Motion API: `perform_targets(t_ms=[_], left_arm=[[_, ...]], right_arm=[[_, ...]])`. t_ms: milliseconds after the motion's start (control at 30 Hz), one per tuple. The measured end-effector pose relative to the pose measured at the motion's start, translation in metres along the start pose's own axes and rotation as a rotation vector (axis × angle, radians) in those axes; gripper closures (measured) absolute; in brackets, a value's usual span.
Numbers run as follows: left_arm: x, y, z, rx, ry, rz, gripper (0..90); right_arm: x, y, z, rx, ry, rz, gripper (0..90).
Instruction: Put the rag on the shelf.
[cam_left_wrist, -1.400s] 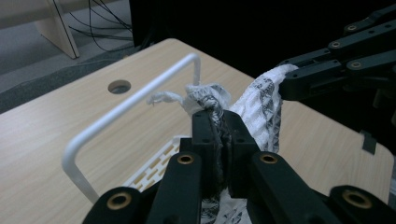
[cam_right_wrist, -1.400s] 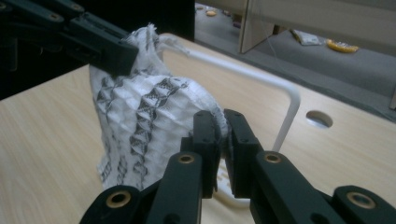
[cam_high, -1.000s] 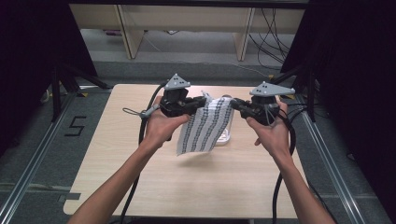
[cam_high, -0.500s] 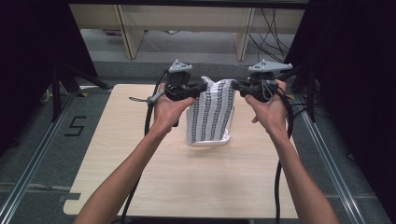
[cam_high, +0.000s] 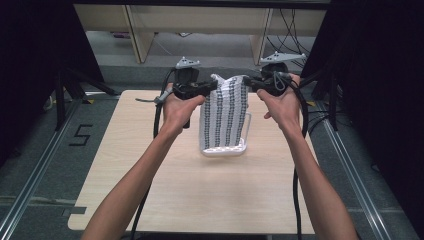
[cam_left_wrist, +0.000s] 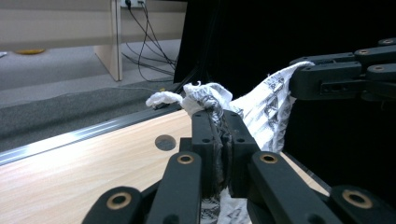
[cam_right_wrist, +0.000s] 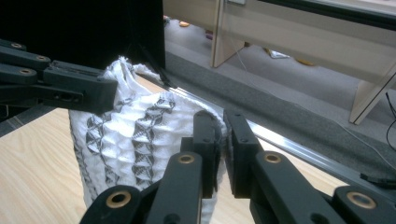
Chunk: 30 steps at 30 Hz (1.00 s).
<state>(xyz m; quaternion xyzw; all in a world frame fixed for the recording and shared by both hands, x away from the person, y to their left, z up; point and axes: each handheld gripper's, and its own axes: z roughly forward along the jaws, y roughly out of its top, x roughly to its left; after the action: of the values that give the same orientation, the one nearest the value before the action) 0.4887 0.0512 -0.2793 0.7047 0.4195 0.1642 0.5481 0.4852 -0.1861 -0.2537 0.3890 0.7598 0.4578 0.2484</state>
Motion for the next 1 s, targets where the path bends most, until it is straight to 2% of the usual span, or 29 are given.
perform_targets(t_ms=[367, 400, 600, 633, 667, 800, 1000], left_arm=[[0.010, 0.004, 0.013, 0.001, 0.006, -0.042, 84.8], [0.012, 0.004, 0.013, 0.011, 0.011, -0.040, 84.8], [0.017, 0.010, 0.019, 0.012, 0.018, -0.038, 84.7], [0.018, 0.010, 0.021, 0.011, 0.020, -0.041, 84.7], [0.019, 0.010, 0.023, 0.006, 0.016, -0.047, 84.7], [0.025, 0.010, 0.029, 0.011, 0.014, -0.060, 84.7], [0.028, 0.009, 0.036, 0.026, 0.032, -0.062, 84.5]], right_arm=[[-0.009, 0.009, 0.018, 0.012, -0.002, 0.029, 84.6], [-0.011, 0.009, 0.020, 0.003, -0.006, 0.012, 84.6], [-0.016, 0.011, 0.029, 0.011, -0.001, 0.037, 84.5], [-0.016, 0.011, 0.030, 0.013, -0.008, 0.057, 84.4], [-0.018, 0.011, 0.032, 0.009, -0.012, 0.048, 84.4], [-0.021, 0.010, 0.036, 0.017, -0.010, 0.073, 84.2], [-0.026, 0.008, 0.047, 0.033, -0.015, 0.078, 83.9]])
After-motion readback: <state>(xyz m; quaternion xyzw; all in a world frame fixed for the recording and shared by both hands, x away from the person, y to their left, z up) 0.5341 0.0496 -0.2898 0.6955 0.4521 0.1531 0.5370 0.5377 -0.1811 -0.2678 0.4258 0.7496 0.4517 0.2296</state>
